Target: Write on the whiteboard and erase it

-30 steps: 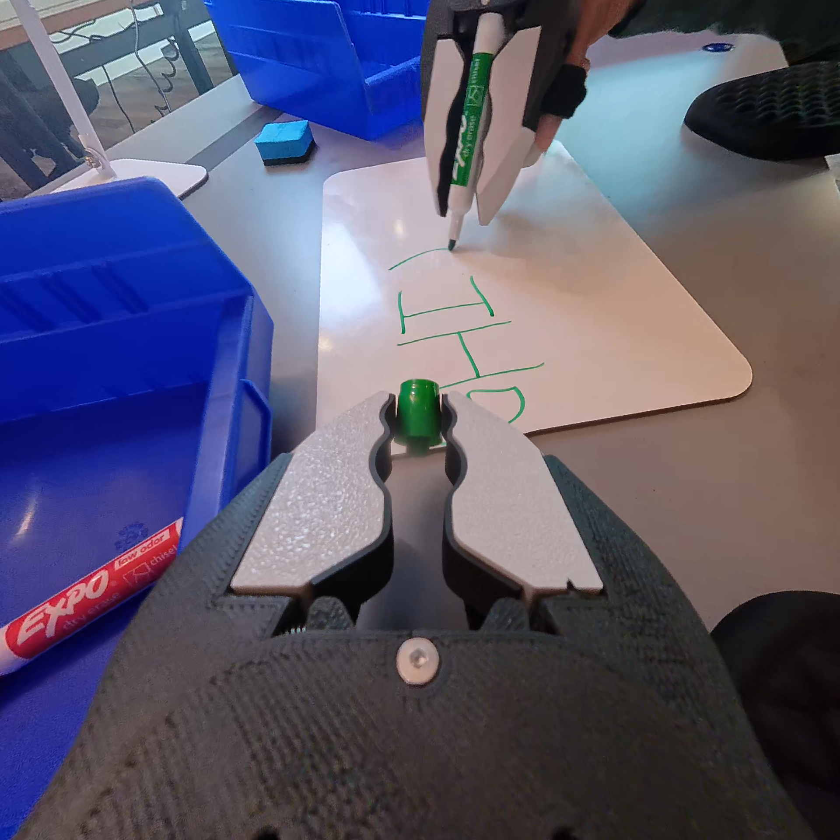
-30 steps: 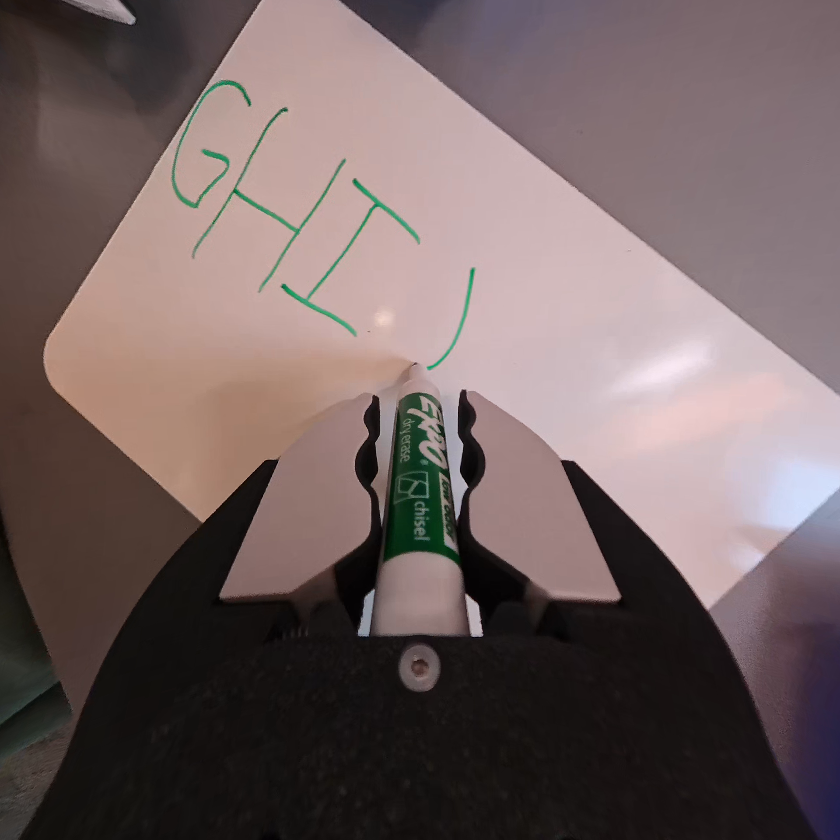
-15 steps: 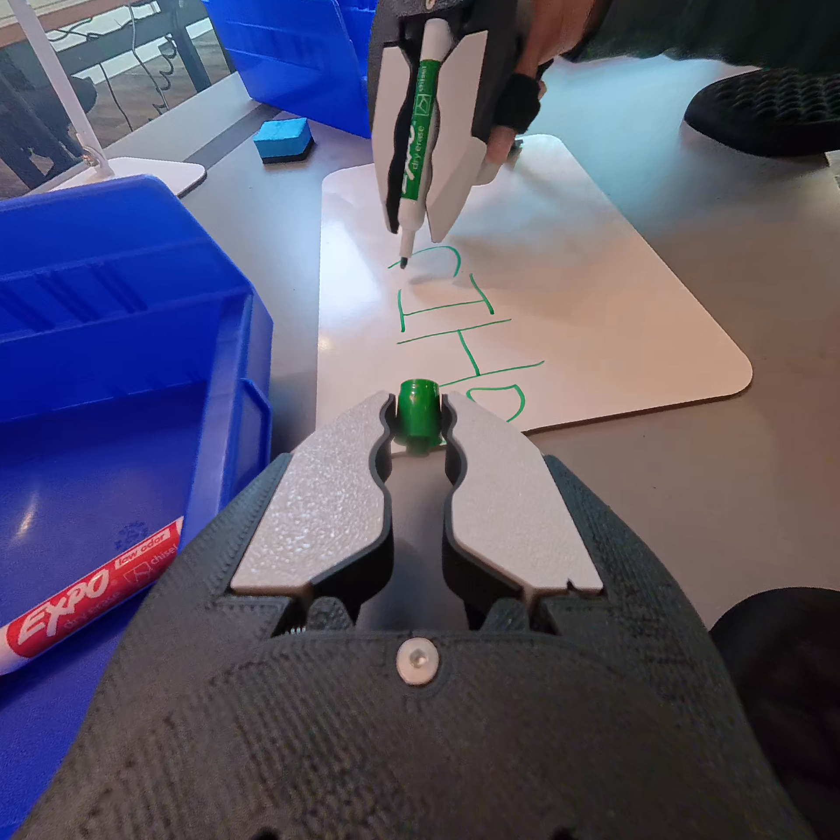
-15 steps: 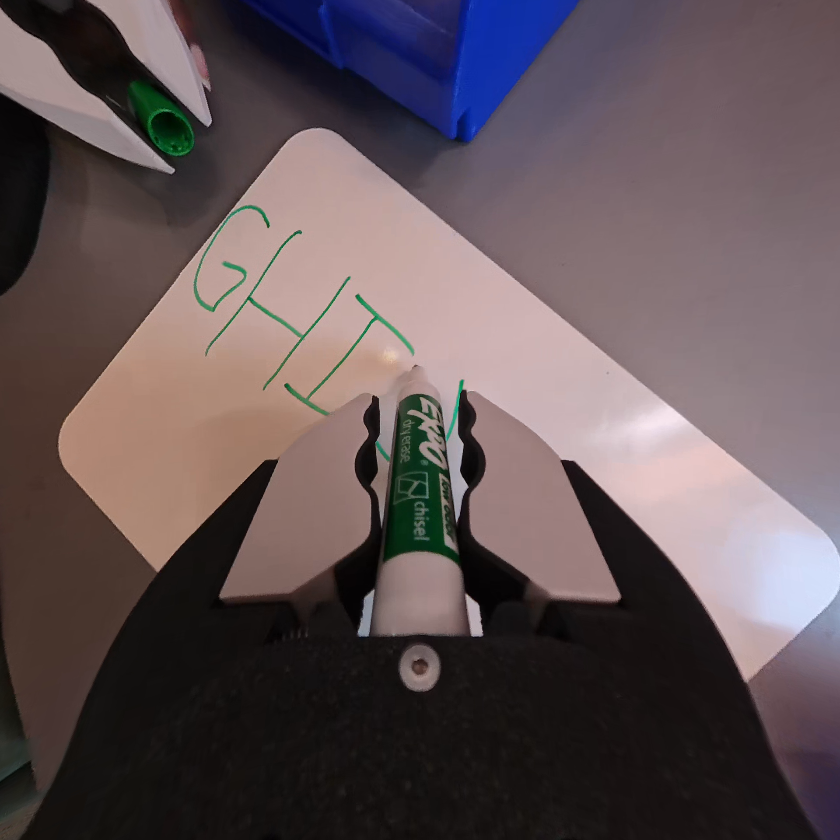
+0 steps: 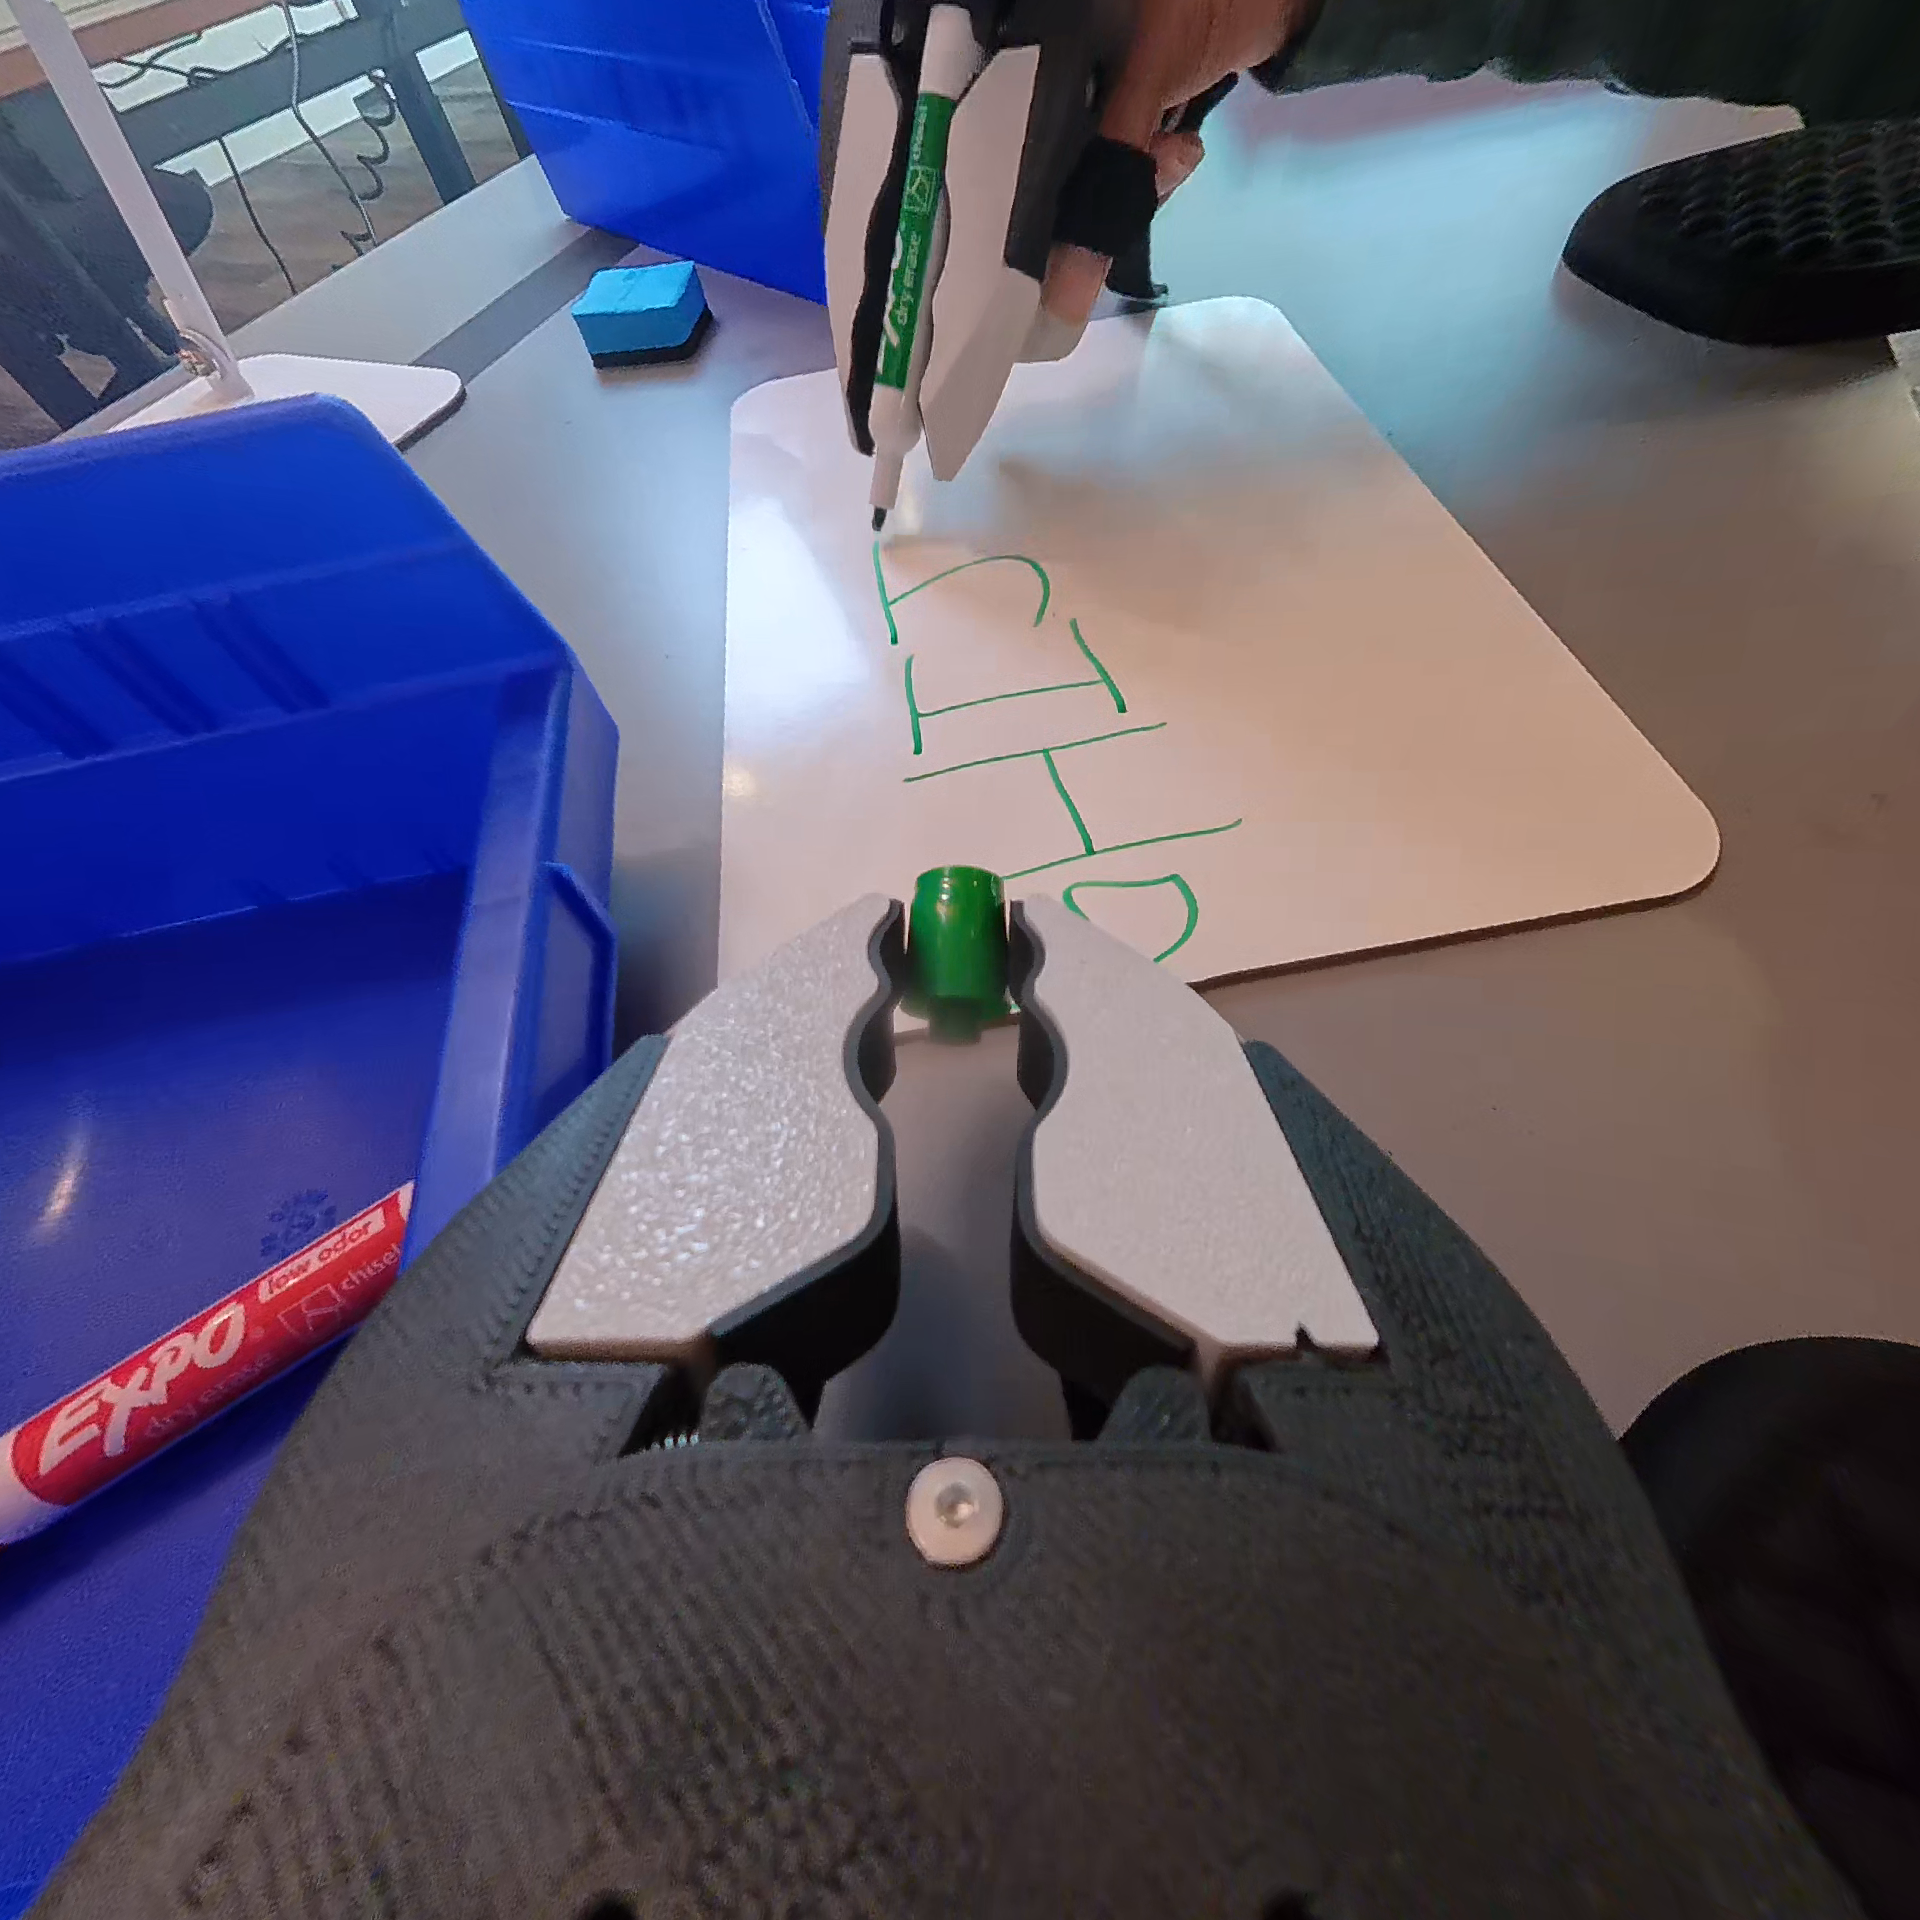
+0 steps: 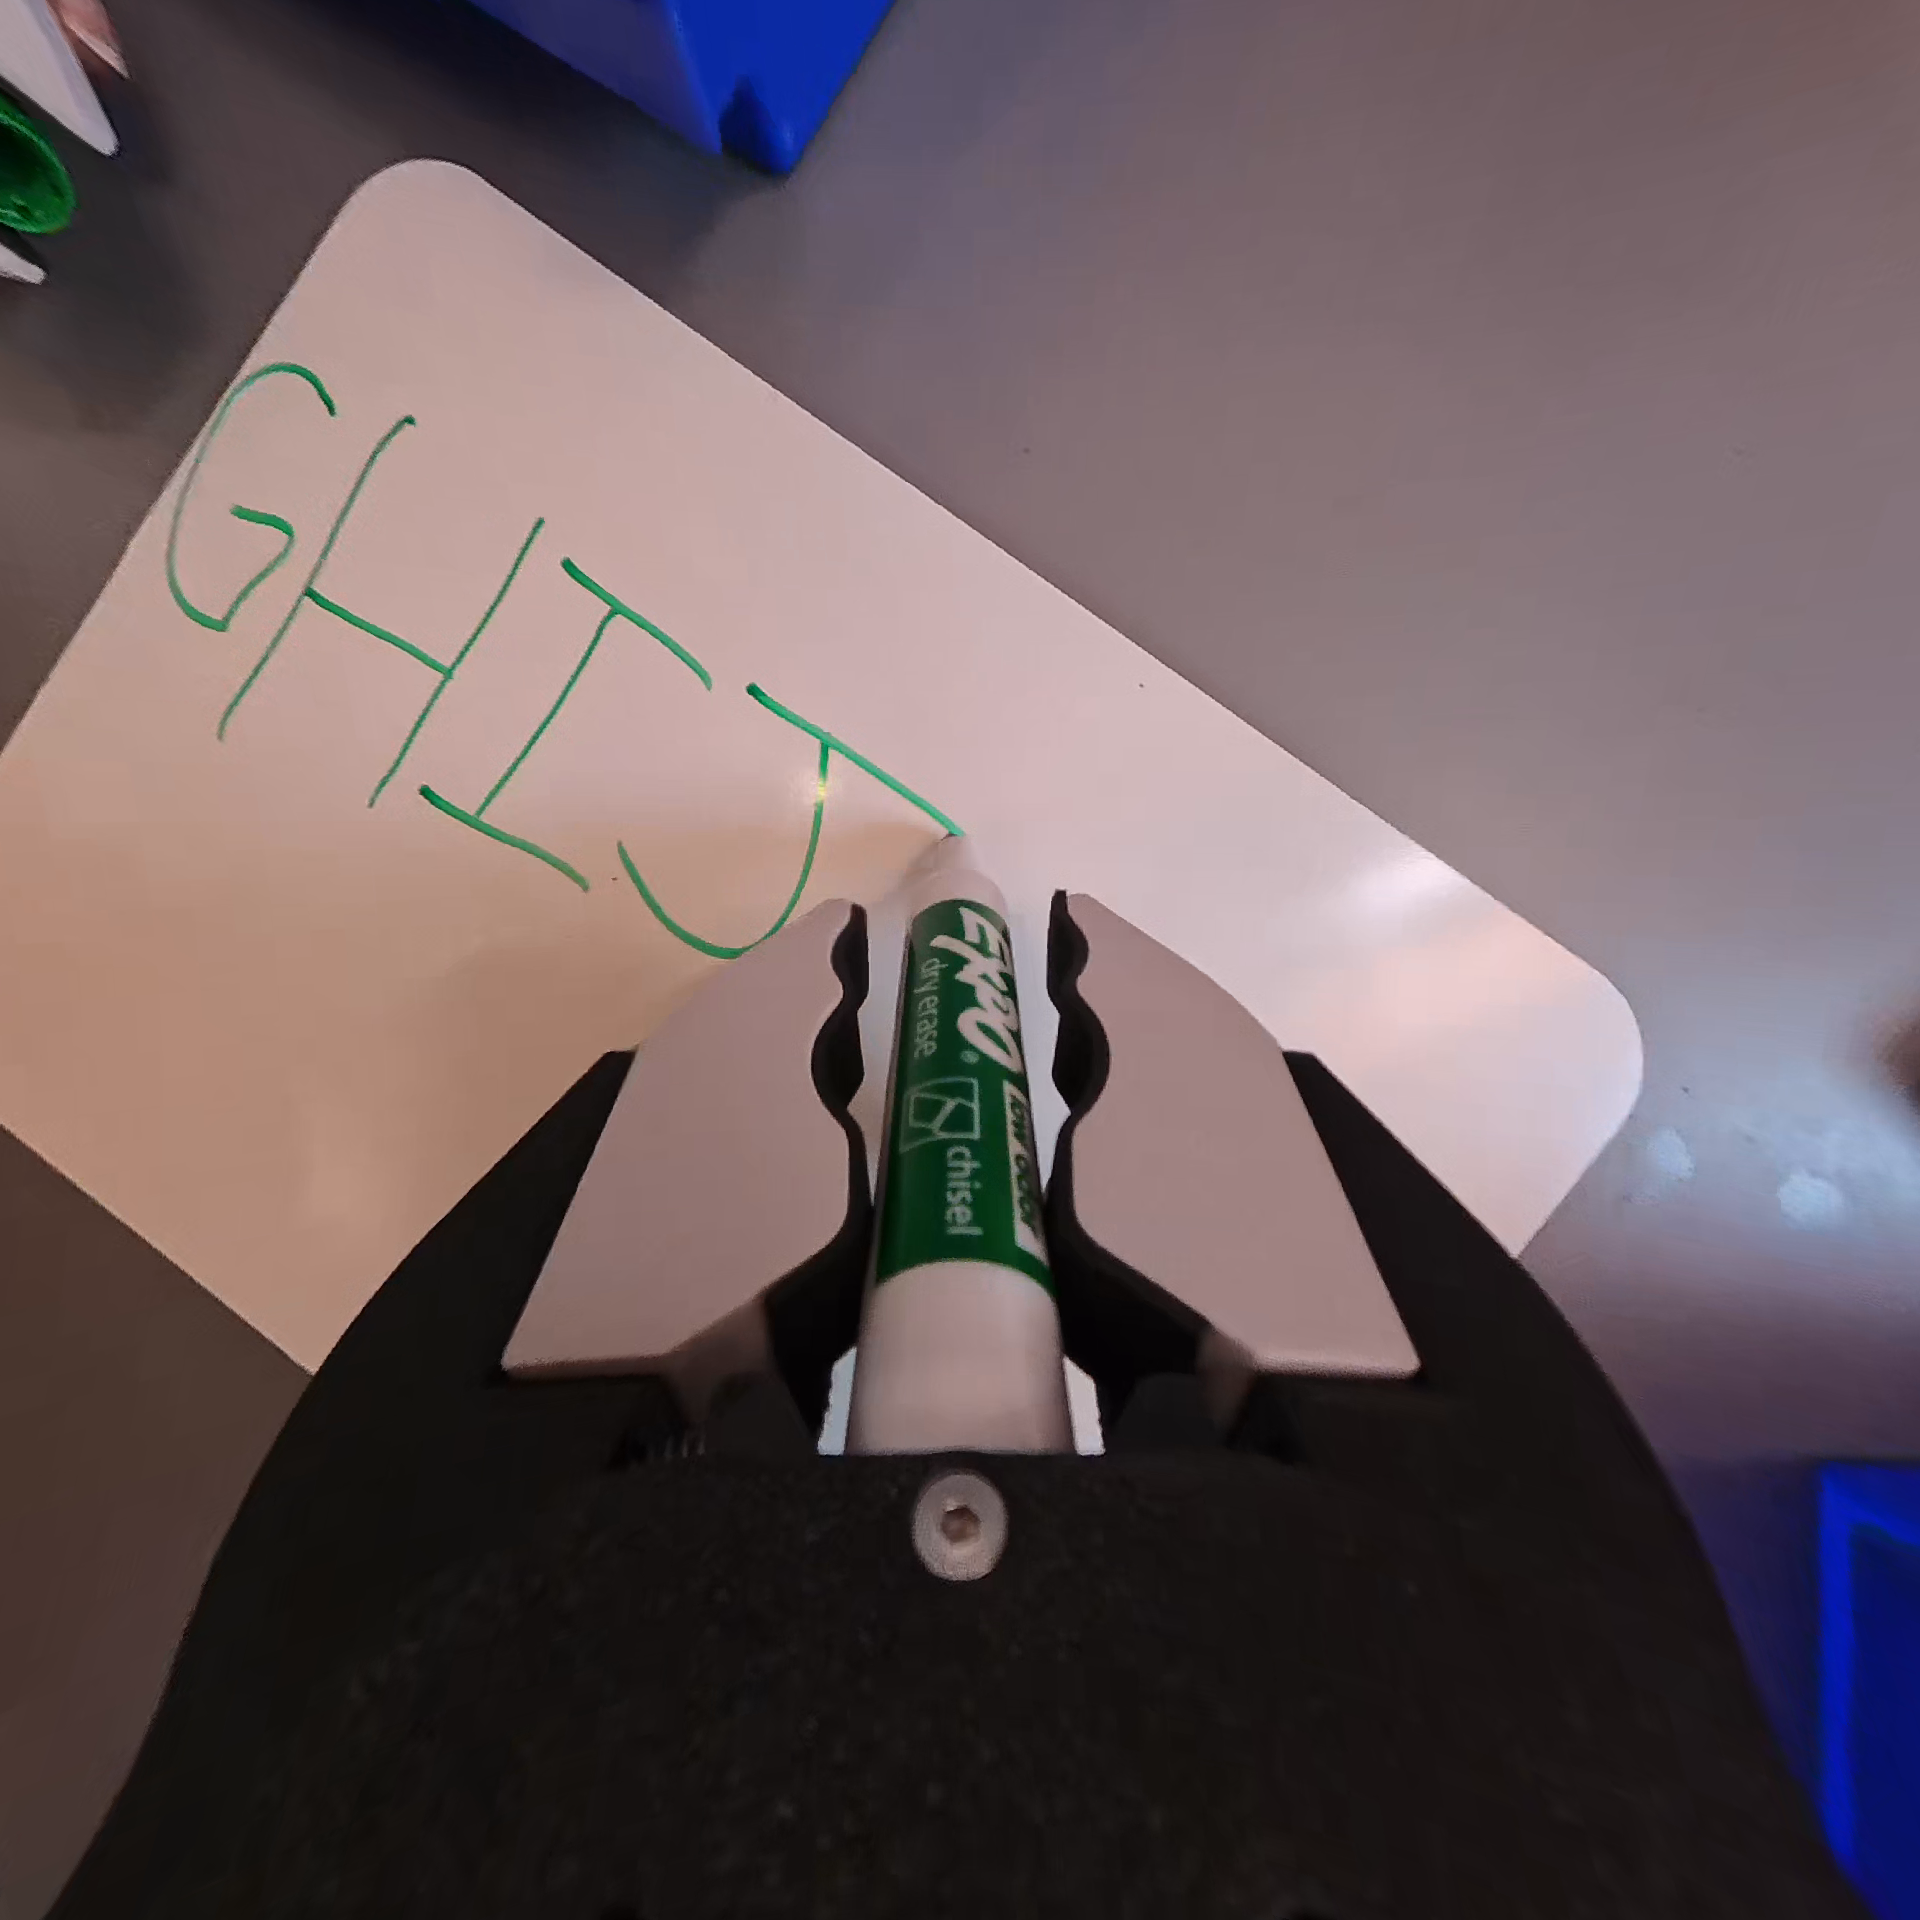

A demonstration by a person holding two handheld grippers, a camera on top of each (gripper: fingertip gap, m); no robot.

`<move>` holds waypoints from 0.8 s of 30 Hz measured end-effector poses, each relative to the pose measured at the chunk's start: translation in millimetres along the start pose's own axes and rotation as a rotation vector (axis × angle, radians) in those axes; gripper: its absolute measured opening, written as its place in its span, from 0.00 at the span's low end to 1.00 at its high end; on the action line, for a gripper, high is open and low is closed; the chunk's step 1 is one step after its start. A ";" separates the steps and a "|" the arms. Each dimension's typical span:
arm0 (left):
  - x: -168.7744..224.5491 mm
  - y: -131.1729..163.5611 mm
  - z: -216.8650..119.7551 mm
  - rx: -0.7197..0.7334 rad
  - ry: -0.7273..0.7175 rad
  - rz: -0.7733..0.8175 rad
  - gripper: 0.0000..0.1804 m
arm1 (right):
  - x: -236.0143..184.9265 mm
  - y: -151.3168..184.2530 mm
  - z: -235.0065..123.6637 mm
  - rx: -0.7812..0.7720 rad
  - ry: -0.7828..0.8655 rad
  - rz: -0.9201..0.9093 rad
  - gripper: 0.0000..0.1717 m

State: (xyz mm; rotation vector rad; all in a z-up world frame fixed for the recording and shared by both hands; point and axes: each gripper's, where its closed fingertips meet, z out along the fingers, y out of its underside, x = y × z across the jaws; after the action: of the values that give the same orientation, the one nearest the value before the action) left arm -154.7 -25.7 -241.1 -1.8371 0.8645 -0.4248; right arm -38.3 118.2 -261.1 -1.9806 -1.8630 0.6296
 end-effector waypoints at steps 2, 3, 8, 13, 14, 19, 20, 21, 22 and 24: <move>-0.5 0.1 0.0 0.000 -0.002 -0.003 0.10 | 0.1 -2.3 -6.5 0.026 -0.002 0.005 0.20; -0.6 0.1 0.0 0.000 -0.002 -0.003 0.10 | 2.7 -1.1 -9.4 0.023 0.012 0.000 0.21; -0.6 0.1 0.1 -0.001 -0.002 -0.002 0.10 | 7.8 6.4 -10.3 0.004 0.021 0.008 0.20; -0.6 0.0 0.0 0.000 -0.004 -0.001 0.10 | 7.9 0.6 -3.2 0.000 0.015 -0.003 0.21; -0.7 -0.1 0.0 0.000 -0.004 0.000 0.10 | 8.7 0.2 -1.8 -0.005 0.015 -0.004 0.21; -0.9 -0.5 -0.3 0.004 -0.002 -0.004 0.10 | 7.2 8.0 -1.1 -0.041 0.011 -0.006 0.19; -0.9 -0.5 -0.4 0.004 -0.001 -0.005 0.10 | 3.8 11.9 -3.2 -0.050 -0.001 0.001 0.19; -0.8 -0.5 -0.4 0.003 -0.001 -0.005 0.10 | -0.8 16.6 -5.9 -0.059 -0.015 0.008 0.20; -0.8 -0.5 -0.3 0.003 -0.001 -0.005 0.10 | -4.4 21.8 -8.7 -0.067 -0.017 0.009 0.20; -0.9 -0.3 -0.2 0.002 -0.001 -0.005 0.10 | -14.1 33.0 -15.1 -0.089 -0.033 0.010 0.20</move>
State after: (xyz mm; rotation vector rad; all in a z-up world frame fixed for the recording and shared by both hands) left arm -155.3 -25.1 -240.6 -1.8376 0.8584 -0.4278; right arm -3.0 102.4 -264.9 -2.0478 -1.9339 0.5952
